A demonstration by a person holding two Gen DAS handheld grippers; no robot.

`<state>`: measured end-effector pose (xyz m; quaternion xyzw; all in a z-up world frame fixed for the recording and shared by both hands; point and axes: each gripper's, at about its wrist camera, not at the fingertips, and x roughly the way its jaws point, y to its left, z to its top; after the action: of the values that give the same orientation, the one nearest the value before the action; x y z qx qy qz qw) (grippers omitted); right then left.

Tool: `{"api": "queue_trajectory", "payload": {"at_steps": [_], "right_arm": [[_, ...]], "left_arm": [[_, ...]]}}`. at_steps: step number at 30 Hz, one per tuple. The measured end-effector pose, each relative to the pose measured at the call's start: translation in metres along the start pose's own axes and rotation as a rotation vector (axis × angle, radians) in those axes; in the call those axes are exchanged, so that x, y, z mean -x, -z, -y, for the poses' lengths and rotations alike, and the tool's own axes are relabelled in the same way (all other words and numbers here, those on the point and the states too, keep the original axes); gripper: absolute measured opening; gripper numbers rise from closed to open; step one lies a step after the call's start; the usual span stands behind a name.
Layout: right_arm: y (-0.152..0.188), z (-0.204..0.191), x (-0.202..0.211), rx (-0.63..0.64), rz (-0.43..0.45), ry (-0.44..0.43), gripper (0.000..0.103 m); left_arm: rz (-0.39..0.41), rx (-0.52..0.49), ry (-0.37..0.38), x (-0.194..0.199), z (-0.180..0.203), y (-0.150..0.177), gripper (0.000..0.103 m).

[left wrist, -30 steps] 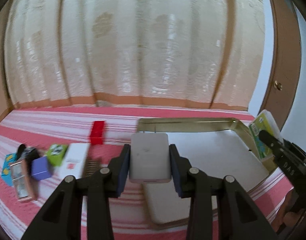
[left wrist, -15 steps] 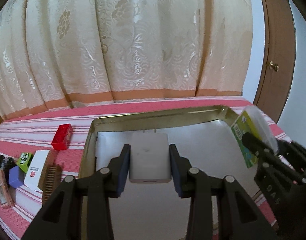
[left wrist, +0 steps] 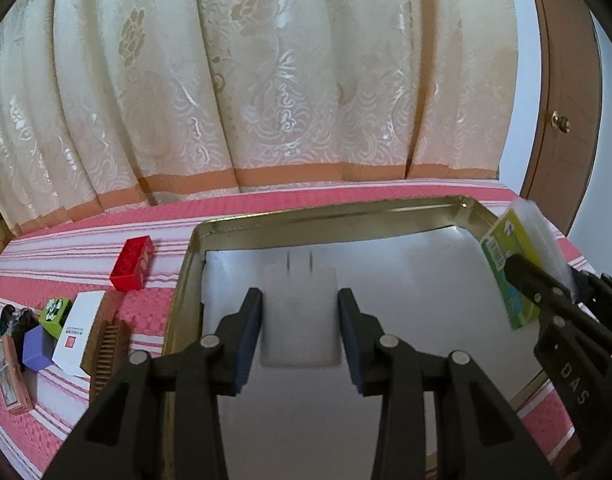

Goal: Organize rigid objects
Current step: 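Carry the charger and clear case into the tin tray and open both tools, then move the left tool to the pink-framed photo frame and grasp it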

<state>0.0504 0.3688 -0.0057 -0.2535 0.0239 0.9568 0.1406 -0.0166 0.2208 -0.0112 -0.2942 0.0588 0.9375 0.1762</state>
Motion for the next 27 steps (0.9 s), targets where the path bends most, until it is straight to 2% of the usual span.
{"api": "queue_trajectory", "payload": {"at_steps": [2,3,4,5,9,13,19,27], "right_arm": [[0.0,0.0,0.001,-0.003,0.008,0.013,0.039],[0.0,0.001,0.002,-0.009,0.015,0.021,0.056],[0.001,0.001,0.004,-0.017,0.024,0.028,0.071],[0.001,0.003,0.006,-0.029,0.038,0.036,0.072],[0.0,0.01,0.014,-0.069,0.106,0.056,0.079],[-0.002,0.009,0.016,-0.062,0.108,0.061,0.079],[-0.001,0.011,0.026,-0.082,0.174,0.088,0.079],[0.0,0.012,0.038,-0.109,0.252,0.111,0.08]], "left_arm": [[0.021,0.004,-0.008,0.004,0.0,0.0,0.062],[0.029,0.005,-0.013,0.006,0.0,0.0,0.083],[0.042,0.006,-0.02,0.008,0.0,0.0,0.097],[0.06,0.013,-0.036,0.011,-0.001,0.0,0.101],[0.11,0.018,-0.044,0.021,-0.002,0.001,0.103],[0.113,0.012,-0.046,0.023,-0.002,0.0,0.103],[0.118,0.035,-0.049,0.027,-0.01,0.003,0.103],[0.166,0.028,-0.102,0.039,-0.023,0.008,0.103]]}}
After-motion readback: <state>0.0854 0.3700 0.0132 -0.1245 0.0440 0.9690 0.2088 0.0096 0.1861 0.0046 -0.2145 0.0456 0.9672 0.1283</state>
